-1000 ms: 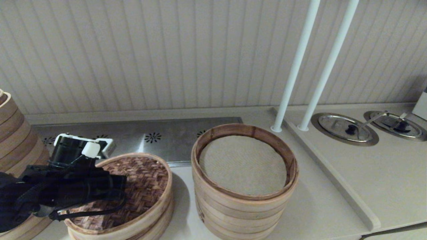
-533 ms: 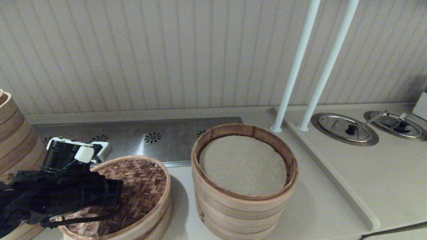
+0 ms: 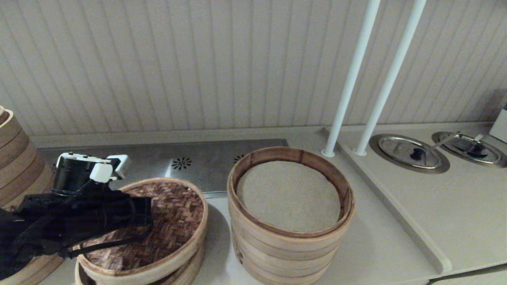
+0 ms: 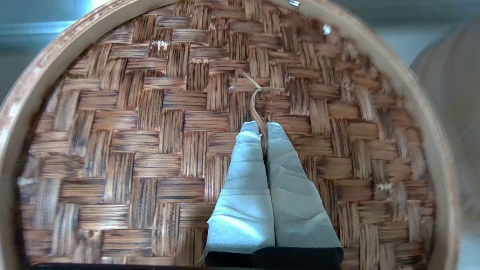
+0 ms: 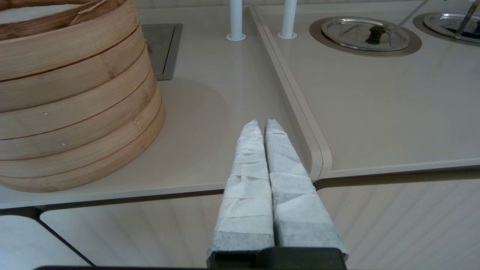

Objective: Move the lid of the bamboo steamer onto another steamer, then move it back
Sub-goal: Put the steamer

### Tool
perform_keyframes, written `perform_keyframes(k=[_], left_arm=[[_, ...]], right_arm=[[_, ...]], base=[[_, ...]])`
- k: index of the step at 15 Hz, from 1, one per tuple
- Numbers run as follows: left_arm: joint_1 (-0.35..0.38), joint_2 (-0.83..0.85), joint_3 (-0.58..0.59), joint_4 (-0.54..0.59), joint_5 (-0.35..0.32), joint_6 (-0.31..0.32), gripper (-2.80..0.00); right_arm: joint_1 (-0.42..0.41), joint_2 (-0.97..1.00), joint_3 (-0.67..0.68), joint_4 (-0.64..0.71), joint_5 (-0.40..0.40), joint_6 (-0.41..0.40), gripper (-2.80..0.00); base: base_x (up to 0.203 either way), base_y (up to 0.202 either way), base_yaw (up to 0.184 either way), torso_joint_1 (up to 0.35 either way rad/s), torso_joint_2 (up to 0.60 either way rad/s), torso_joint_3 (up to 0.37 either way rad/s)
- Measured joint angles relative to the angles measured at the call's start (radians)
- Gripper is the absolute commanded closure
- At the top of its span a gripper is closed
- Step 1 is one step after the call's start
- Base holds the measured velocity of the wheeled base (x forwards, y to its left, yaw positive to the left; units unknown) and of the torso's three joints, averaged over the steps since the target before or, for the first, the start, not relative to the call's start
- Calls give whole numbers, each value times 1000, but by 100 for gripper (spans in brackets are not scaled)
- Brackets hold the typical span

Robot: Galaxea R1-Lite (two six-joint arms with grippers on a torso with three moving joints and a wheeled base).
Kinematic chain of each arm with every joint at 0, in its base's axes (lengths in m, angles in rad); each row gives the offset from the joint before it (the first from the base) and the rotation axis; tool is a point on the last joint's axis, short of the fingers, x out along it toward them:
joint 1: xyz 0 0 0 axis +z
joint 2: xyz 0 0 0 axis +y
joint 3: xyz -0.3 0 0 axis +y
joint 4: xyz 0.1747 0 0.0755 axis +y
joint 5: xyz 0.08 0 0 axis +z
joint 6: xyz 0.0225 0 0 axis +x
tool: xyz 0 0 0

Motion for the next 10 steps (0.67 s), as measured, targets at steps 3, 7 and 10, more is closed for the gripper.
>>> perform_keyframes(k=[3, 7, 10], left_arm=[[1, 2, -17, -15, 2, -8, 0], [1, -47, 11, -12, 4, -7, 0], [1, -100, 56, -2, 1, -5, 0]], right_arm=[[0, 0, 0, 0, 0, 0, 0], [0, 0, 0, 0, 0, 0, 0], [0, 0, 0, 0, 0, 0, 0]], base=[[0, 0, 0, 0, 0, 0], [0, 0, 0, 0, 0, 0], [0, 0, 0, 0, 0, 0]])
